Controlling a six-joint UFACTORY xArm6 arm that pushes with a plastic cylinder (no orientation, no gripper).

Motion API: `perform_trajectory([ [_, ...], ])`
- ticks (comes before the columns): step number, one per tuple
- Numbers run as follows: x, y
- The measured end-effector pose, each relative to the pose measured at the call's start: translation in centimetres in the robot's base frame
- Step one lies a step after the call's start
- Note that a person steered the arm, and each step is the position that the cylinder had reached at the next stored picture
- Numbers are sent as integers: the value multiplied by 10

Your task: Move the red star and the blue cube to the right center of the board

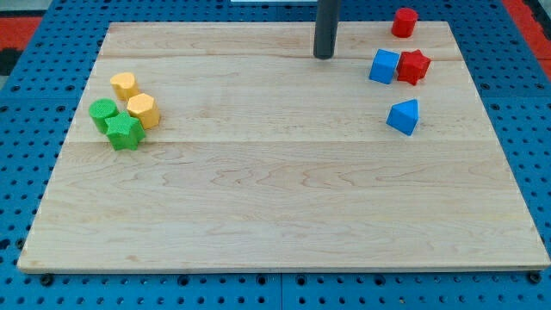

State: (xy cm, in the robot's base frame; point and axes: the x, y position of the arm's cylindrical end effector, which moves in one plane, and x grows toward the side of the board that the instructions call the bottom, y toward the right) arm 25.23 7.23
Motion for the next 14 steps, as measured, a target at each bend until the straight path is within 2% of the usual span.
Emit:
perform_trajectory([
  [1, -3, 62],
  [2, 29, 135],
  [3, 48, 133],
  [4, 46, 130],
  [5, 36, 164],
  [6, 66, 181],
  [7, 77, 119],
  [8, 71, 168],
  [9, 7, 123],
  [10, 15, 69],
  [11, 88, 94],
  [12, 68, 71],
  [13, 40, 83],
  [14, 71, 198],
])
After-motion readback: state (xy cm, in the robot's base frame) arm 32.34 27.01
